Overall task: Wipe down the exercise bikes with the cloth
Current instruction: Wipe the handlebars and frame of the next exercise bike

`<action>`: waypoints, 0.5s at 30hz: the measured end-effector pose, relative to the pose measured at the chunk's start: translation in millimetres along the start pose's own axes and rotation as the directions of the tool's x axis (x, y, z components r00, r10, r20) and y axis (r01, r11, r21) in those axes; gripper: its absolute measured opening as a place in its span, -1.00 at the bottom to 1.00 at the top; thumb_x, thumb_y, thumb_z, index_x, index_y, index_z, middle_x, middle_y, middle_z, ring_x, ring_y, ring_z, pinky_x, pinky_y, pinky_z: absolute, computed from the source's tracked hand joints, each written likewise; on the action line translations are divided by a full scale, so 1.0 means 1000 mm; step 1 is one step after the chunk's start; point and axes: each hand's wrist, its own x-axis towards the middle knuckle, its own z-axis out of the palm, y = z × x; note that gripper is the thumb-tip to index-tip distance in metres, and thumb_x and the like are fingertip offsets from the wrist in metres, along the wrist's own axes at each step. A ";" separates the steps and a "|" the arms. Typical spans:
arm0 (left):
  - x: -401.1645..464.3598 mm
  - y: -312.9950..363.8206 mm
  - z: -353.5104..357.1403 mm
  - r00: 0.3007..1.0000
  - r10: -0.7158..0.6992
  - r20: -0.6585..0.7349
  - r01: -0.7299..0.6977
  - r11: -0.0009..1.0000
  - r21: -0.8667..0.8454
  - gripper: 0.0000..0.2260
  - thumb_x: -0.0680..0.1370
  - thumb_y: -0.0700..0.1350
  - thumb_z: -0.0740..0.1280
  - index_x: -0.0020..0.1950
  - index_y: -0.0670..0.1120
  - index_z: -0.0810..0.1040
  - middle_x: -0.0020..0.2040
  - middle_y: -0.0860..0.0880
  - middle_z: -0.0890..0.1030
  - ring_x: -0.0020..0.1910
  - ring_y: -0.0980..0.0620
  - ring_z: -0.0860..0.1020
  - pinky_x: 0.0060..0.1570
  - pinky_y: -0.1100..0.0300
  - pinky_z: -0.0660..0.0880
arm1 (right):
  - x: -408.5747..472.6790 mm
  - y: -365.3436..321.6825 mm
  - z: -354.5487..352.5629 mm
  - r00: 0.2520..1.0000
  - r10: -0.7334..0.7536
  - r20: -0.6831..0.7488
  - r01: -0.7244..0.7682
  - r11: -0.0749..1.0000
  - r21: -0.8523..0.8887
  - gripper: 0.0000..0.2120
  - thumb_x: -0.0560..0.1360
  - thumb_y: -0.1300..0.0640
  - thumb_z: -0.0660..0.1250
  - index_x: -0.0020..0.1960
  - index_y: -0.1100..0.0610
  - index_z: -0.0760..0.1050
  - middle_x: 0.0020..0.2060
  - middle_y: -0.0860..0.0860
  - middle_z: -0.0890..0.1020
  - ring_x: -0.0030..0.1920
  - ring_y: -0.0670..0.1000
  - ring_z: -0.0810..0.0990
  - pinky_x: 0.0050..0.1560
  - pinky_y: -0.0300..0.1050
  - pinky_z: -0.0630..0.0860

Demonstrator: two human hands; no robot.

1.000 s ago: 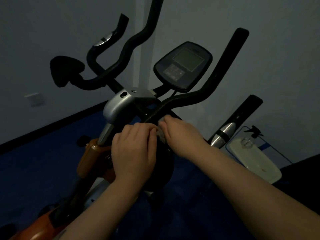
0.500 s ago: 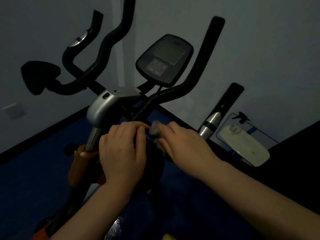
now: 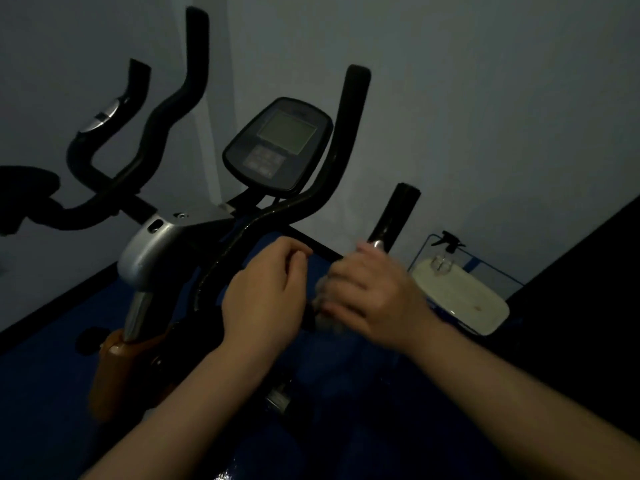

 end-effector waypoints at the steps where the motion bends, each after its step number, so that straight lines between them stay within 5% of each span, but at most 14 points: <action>1: 0.000 0.000 0.000 1.000 0.003 0.006 -0.003 1.000 0.021 -0.83 0.60 0.04 0.13 0.04 0.16 0.51 -0.04 0.17 0.62 -0.06 0.13 0.56 -0.09 0.07 0.49 | 0.004 0.020 -0.005 0.999 -0.005 -0.039 0.004 1.000 -0.023 -0.76 0.55 0.05 0.26 -0.09 0.16 0.64 -0.09 0.11 0.64 -0.07 0.09 0.57 0.32 0.06 0.32; 6: 0.000 0.002 0.005 0.997 -0.003 0.082 0.005 1.000 -0.022 -0.84 0.61 0.00 0.14 0.03 0.12 0.52 -0.04 0.16 0.61 -0.04 0.13 0.56 -0.04 0.07 0.49 | 0.002 0.014 0.006 0.930 0.228 -0.289 -0.199 0.972 0.126 -0.87 0.47 0.25 0.31 -0.16 0.25 0.63 -0.11 0.14 0.62 -0.03 0.12 0.56 0.34 -0.03 0.26; 10: 0.005 0.017 0.019 0.988 -0.102 0.113 0.140 0.904 -0.405 -0.86 0.60 -0.10 0.18 -0.04 0.08 0.51 -0.06 0.06 0.61 -0.03 0.06 0.58 0.00 0.12 0.50 | -0.001 0.015 0.010 0.973 -0.143 -0.182 0.166 0.979 0.118 -0.85 0.46 0.17 0.36 -0.17 0.24 0.64 -0.13 0.16 0.65 -0.09 0.15 0.60 0.08 0.08 0.45; 15: -0.001 0.031 0.043 0.984 -0.160 0.081 0.178 0.924 -0.339 -0.88 0.62 0.01 0.13 -0.04 0.13 0.44 -0.06 0.11 0.59 -0.09 0.15 0.54 -0.12 0.19 0.42 | 0.033 0.099 -0.021 0.898 -0.423 -0.123 0.396 0.897 -0.199 -0.79 0.50 0.08 0.28 -0.15 0.16 0.64 -0.20 0.09 0.65 -0.18 0.11 0.61 0.16 -0.02 0.45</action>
